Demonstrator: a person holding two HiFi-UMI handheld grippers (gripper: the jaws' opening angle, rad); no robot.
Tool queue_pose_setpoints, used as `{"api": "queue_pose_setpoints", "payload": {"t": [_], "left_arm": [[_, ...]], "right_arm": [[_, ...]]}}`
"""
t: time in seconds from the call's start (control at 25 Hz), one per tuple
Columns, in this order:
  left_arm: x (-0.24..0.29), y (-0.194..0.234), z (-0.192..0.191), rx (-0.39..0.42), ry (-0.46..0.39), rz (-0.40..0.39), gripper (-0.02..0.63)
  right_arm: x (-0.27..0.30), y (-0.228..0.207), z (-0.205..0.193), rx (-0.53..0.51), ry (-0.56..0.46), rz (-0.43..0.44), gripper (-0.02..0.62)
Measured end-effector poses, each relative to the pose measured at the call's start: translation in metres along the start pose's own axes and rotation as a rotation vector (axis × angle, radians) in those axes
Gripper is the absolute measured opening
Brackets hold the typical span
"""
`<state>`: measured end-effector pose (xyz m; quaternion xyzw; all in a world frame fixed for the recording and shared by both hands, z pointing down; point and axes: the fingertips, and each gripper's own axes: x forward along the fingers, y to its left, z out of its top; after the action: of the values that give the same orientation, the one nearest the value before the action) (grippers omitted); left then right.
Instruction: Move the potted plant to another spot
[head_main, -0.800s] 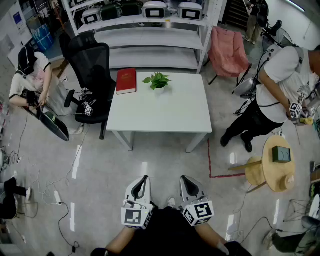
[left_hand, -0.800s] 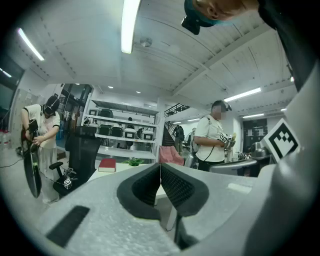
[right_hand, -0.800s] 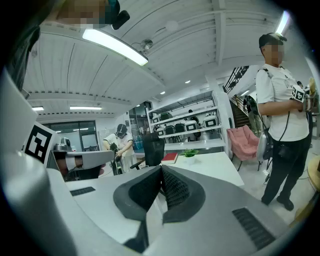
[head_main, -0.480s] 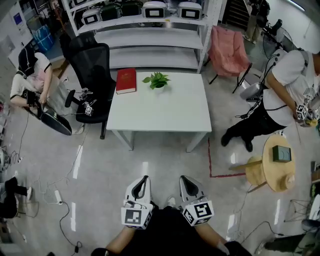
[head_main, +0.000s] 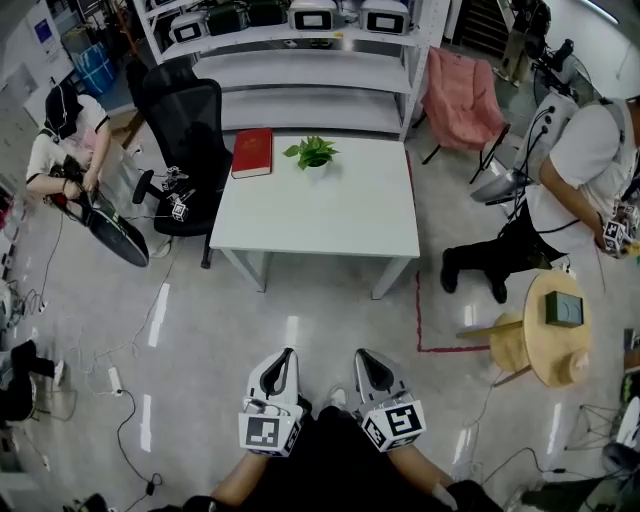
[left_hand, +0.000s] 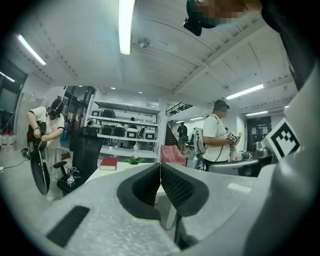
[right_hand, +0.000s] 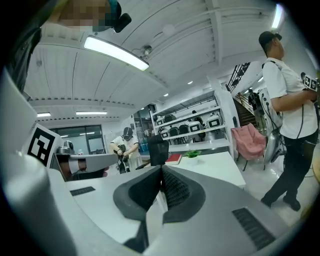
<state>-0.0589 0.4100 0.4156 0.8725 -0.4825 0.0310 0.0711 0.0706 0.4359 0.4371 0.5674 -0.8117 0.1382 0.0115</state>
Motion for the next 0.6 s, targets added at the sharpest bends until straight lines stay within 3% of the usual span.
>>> {"api": "queue_pose_setpoints", "payload": {"t": [0.28,0.6], "left_arm": [[-0.002,-0.011,-0.007,-0.007,0.011,0.029,0.017],[0.038,-0.006,-0.009,0.001,0.008,0.006,0.017]], "right_arm": [[-0.005,-0.012,-0.007,0.0,0.006,0.023,0.011],[0.023,-0.034,-0.004,-0.006,0.003,0.008,0.011]]}}
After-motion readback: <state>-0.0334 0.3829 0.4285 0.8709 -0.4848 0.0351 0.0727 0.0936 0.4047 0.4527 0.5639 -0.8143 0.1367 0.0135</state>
